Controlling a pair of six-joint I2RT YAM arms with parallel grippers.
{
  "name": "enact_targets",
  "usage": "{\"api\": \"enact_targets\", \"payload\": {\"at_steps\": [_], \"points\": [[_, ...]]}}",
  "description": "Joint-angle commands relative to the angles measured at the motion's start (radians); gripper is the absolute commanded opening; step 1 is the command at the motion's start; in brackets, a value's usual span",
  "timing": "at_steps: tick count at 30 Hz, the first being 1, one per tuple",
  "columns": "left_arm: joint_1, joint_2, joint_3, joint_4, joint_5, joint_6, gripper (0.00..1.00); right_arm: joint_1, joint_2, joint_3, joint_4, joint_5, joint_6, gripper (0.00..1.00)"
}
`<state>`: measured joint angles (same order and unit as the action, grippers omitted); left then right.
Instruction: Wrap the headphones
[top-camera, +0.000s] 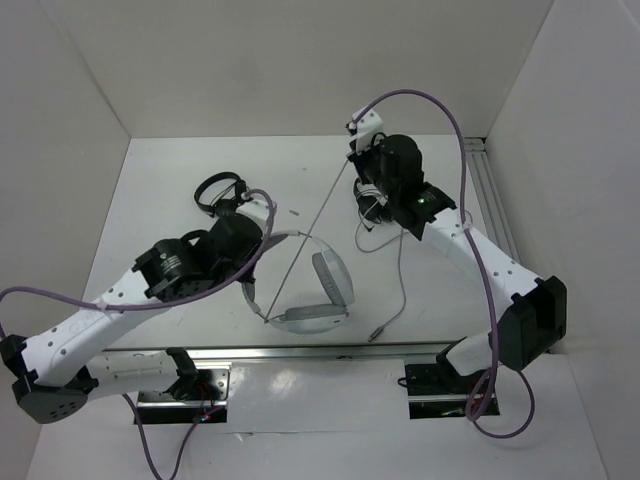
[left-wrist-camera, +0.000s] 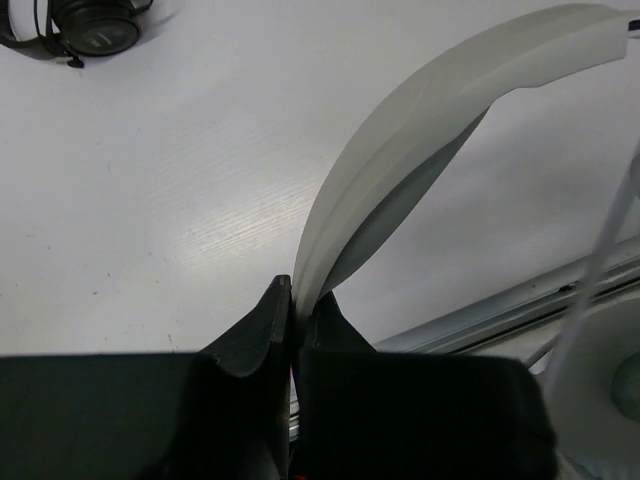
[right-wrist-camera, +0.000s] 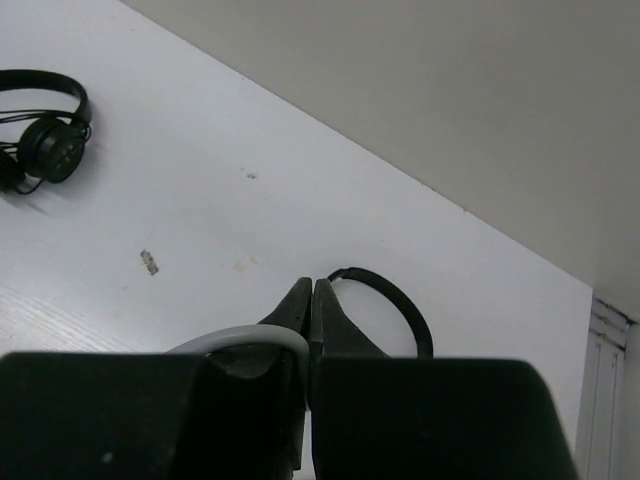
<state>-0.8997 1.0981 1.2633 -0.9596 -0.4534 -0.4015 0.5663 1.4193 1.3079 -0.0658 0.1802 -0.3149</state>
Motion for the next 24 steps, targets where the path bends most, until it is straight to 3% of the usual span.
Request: {"api": "enact_targets", "payload": {"at_steps": [1, 6, 13, 20, 24], "points": [[-0.008, -0.110, 0.088, -0.014, 0.031, -0.051, 0.00, -0.088, 0.013, 0.007, 0.118, -0.089, 0.102, 0.00], [-0.008, -0.141, 0.179, -0.054, 0.054, -0.051, 0.00, -0.135, 0.052, -0.009, 0.158, -0.166, 0.183, 0.00], [-0.008, -0.103, 0.314, -0.001, 0.235, -0.003, 0.00, -0.115, 0.116, -0.008, 0.172, -0.307, 0.263, 0.00], [-0.008, -0.077, 0.477, 0.120, 0.053, -0.102, 0.00, -0.053, 0.156, -0.145, 0.323, -0.703, 0.404, 0.00], [-0.008, 0.008, 0.638, 0.075, -0.066, -0.226, 0.00, 0.038, 0.230, -0.301, 0.700, -0.834, 0.574, 0.00]]}}
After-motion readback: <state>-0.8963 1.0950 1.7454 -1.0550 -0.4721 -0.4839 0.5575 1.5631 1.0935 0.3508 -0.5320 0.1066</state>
